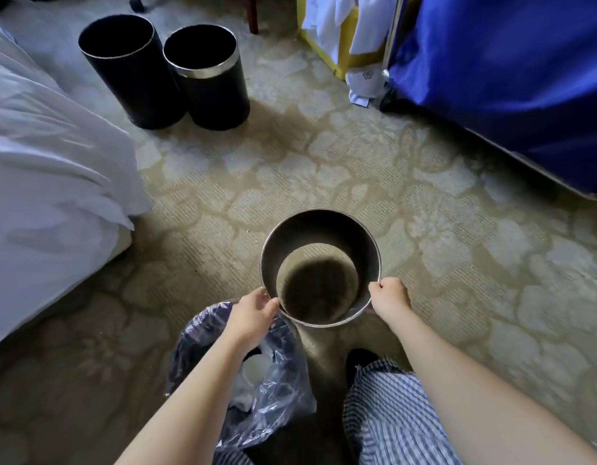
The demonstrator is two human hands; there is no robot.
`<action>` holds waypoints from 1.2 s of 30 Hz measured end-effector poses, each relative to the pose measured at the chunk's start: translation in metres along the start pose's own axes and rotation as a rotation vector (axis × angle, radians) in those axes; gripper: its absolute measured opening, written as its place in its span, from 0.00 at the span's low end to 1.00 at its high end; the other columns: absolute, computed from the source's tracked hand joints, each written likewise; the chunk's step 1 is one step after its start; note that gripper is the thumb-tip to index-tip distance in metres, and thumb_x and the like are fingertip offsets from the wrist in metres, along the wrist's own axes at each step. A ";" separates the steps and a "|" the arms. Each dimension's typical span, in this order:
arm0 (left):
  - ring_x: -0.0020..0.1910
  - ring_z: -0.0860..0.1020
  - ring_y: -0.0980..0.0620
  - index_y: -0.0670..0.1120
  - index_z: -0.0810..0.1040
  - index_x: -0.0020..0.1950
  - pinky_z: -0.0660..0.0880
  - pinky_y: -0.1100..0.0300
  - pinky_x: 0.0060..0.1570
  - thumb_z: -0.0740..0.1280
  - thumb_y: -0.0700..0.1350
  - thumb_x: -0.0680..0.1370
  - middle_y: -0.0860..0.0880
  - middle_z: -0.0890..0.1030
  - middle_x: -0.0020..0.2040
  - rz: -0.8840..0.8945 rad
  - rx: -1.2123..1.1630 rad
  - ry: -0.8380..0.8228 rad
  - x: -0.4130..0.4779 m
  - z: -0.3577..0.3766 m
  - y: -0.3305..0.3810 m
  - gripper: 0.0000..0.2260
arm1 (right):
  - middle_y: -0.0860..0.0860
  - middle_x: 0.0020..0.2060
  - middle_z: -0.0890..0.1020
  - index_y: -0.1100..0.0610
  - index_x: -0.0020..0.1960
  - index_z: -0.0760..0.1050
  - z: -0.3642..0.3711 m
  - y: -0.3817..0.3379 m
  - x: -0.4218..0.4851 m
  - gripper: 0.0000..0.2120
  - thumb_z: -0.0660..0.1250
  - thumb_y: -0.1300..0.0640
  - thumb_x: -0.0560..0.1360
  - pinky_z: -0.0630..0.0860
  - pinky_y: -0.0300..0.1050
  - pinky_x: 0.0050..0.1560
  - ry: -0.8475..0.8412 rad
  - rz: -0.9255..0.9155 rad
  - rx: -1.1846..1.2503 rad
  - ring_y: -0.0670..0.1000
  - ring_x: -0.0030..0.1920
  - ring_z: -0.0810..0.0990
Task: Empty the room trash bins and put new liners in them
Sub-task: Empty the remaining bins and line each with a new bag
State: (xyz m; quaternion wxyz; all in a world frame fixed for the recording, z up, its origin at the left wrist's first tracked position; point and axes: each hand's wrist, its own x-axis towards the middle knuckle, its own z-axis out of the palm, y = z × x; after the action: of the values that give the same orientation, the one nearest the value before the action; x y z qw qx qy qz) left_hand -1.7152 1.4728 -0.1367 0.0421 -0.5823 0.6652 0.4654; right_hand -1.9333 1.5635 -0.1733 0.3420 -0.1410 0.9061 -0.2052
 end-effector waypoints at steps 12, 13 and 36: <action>0.61 0.74 0.52 0.43 0.69 0.70 0.65 0.65 0.55 0.60 0.46 0.81 0.46 0.75 0.65 0.003 -0.153 0.031 -0.013 0.008 -0.016 0.17 | 0.63 0.49 0.78 0.65 0.46 0.73 0.022 0.012 -0.025 0.10 0.59 0.59 0.79 0.77 0.56 0.52 -0.016 0.135 0.228 0.64 0.49 0.78; 0.59 0.74 0.53 0.43 0.71 0.69 0.65 0.65 0.54 0.59 0.45 0.81 0.46 0.76 0.64 0.011 -0.169 0.086 -0.020 0.005 -0.020 0.16 | 0.61 0.49 0.76 0.65 0.50 0.73 0.025 0.012 -0.034 0.10 0.58 0.58 0.80 0.79 0.55 0.47 -0.054 0.173 0.292 0.63 0.47 0.78; 0.67 0.70 0.42 0.44 0.67 0.72 0.65 0.47 0.69 0.46 0.63 0.80 0.45 0.72 0.69 -0.888 -1.119 0.210 -0.046 0.033 -0.211 0.31 | 0.56 0.63 0.76 0.54 0.71 0.66 0.123 0.068 -0.083 0.22 0.53 0.45 0.81 0.71 0.54 0.57 -0.476 0.569 0.353 0.57 0.61 0.75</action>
State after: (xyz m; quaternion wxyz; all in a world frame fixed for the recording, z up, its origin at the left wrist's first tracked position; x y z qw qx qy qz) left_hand -1.5452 1.5521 -0.2482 -0.1416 -0.7736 0.0282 0.6169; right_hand -1.7976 1.6219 -0.2417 0.6039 0.1326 0.7556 -0.2162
